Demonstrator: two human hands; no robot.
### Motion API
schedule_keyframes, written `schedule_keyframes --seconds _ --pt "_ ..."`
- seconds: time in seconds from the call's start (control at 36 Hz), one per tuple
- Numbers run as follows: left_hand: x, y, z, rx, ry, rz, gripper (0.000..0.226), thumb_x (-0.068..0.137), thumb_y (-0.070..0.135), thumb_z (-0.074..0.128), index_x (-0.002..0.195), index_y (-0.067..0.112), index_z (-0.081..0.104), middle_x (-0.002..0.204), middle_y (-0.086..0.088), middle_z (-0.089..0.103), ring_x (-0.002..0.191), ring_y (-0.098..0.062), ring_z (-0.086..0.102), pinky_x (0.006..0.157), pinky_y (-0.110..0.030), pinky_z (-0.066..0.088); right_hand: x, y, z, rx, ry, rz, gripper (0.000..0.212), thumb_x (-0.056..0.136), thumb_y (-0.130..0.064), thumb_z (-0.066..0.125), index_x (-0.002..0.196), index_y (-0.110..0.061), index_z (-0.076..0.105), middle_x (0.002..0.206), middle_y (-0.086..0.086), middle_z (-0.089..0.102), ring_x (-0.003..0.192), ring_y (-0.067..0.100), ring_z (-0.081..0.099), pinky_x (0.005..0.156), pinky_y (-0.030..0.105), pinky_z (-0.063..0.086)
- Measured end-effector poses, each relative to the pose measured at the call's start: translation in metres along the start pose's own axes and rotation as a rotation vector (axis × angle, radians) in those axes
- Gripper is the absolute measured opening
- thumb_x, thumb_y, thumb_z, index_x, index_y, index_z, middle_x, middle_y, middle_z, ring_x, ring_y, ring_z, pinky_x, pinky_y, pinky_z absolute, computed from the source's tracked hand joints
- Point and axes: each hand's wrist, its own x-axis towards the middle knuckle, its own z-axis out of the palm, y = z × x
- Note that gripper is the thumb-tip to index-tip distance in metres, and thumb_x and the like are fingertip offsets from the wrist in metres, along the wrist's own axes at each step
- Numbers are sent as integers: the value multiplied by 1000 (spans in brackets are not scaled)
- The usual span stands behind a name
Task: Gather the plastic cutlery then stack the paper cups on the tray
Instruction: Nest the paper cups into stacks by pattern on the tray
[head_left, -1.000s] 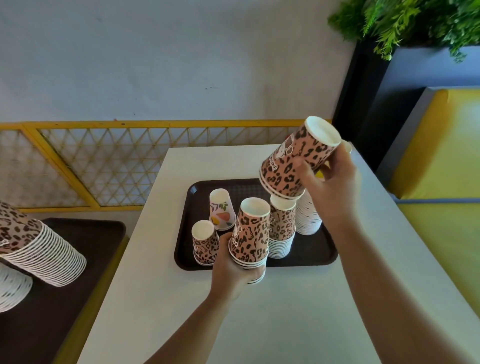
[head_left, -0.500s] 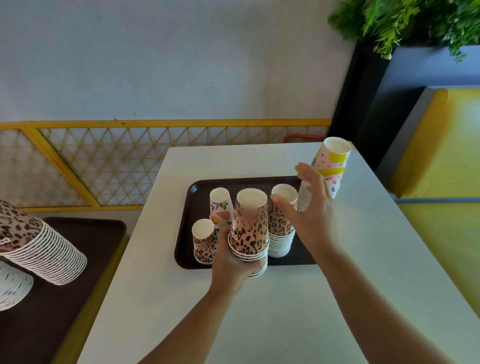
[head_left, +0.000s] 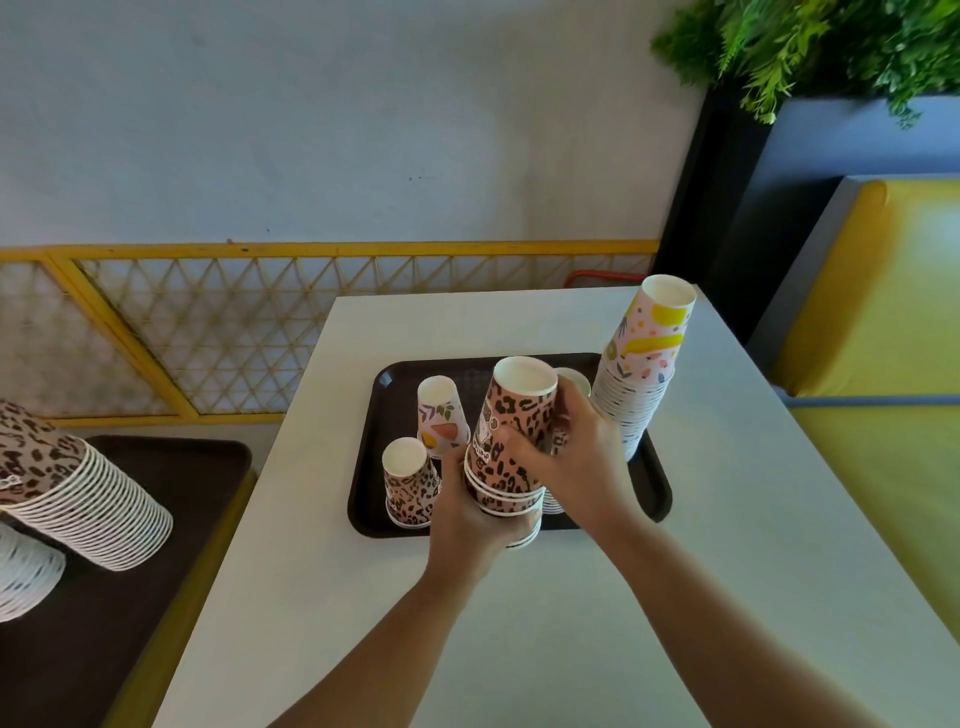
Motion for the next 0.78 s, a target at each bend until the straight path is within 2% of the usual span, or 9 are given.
schedule_keyframes --seconds 0.11,0.19,0.33,0.39,0.47,0.58,0.61,0.72,0.78 --pt "1 -4 0 12 1 -19 85 54 10 89 115 37 37 103 27 55 94 26 50 74 2 42 8 -4 -7 52 55 3 66 65 -54 69 120 -21 53 107 -6 64 98 7 62 83 34 55" --pt "2 -9 0 3 1 -43 83 53 10 90 113 39 39 103 24 57 93 22 53 75 -2 44 19 -11 -17 110 124 -23 64 64 -53 69 116 -18 55 103 -6 66 95 7 64 82 36 56" --pt "4 -17 0 -12 2 -75 87 52 15 91 120 36 41 106 21 61 97 11 57 83 -16 48 38 -27 -41 189 264 -84 55 66 -45 71 111 -19 54 97 -15 64 91 0 64 75 14 52" --pt "4 -19 0 -10 4 -77 89 51 16 91 123 33 41 108 19 61 101 6 57 84 -18 48 45 -28 -49 183 333 -110 59 70 -39 72 119 -14 52 101 -15 62 94 1 62 78 15 51" --pt "5 -19 0 -13 6 -76 90 51 15 91 124 31 41 111 17 60 104 1 58 85 -17 48 52 -20 -50 70 392 -120 62 72 -33 74 125 -15 50 102 -23 53 94 0 58 79 12 48" --pt "5 -17 -1 -6 17 -78 87 51 13 91 122 29 42 107 21 59 100 6 57 83 -14 48 49 1 -41 -10 352 -84 60 72 -28 77 123 -13 50 105 -9 58 93 5 55 71 5 43" --pt "5 -17 -1 -1 20 -78 86 51 13 91 121 28 42 105 21 59 98 7 57 83 -15 48 47 6 -38 -25 337 -75 60 72 -26 77 124 -14 50 106 -7 59 94 6 55 73 7 43" --pt "6 -11 -2 8 28 -81 83 53 12 90 119 26 41 103 23 56 95 8 56 81 -12 46 40 23 -27 -63 236 -20 64 71 -31 77 126 -17 48 116 -2 61 107 16 57 88 32 50" --pt "7 -9 -2 -4 27 -84 84 54 9 90 121 23 41 101 23 56 93 14 55 78 -7 46 36 26 -24 -76 207 1 71 70 -36 77 131 -18 44 125 0 58 116 16 52 95 31 45"
